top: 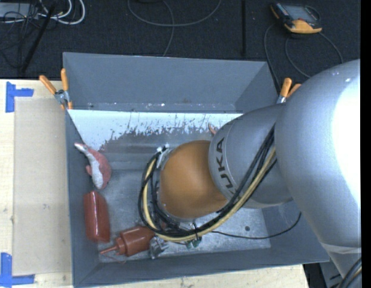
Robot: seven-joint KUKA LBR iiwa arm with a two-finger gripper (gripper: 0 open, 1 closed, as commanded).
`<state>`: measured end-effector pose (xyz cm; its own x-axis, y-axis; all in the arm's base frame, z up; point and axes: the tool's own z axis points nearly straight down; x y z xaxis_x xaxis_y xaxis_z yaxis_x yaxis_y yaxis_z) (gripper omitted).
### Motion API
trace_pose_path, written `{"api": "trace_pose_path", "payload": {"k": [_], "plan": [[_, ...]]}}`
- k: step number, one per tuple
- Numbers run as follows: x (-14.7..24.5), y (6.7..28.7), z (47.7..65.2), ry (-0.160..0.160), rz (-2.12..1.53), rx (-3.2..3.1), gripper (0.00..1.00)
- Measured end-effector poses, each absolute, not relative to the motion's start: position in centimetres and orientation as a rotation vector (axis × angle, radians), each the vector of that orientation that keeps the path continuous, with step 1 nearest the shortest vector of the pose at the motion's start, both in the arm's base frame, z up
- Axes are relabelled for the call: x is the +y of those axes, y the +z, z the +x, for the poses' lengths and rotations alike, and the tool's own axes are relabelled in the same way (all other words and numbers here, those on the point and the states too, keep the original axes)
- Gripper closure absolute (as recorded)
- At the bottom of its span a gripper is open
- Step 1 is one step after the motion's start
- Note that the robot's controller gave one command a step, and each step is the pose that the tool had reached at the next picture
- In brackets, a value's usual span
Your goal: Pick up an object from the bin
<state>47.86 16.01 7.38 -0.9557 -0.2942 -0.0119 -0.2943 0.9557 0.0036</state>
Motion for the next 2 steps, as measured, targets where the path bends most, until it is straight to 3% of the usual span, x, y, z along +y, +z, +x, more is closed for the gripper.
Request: {"api": "trace_pose_path", "payload": {"k": [2], "plan": [[15.87,8.56,47.61,0.000,-0.465,3.111,1.00]]}}
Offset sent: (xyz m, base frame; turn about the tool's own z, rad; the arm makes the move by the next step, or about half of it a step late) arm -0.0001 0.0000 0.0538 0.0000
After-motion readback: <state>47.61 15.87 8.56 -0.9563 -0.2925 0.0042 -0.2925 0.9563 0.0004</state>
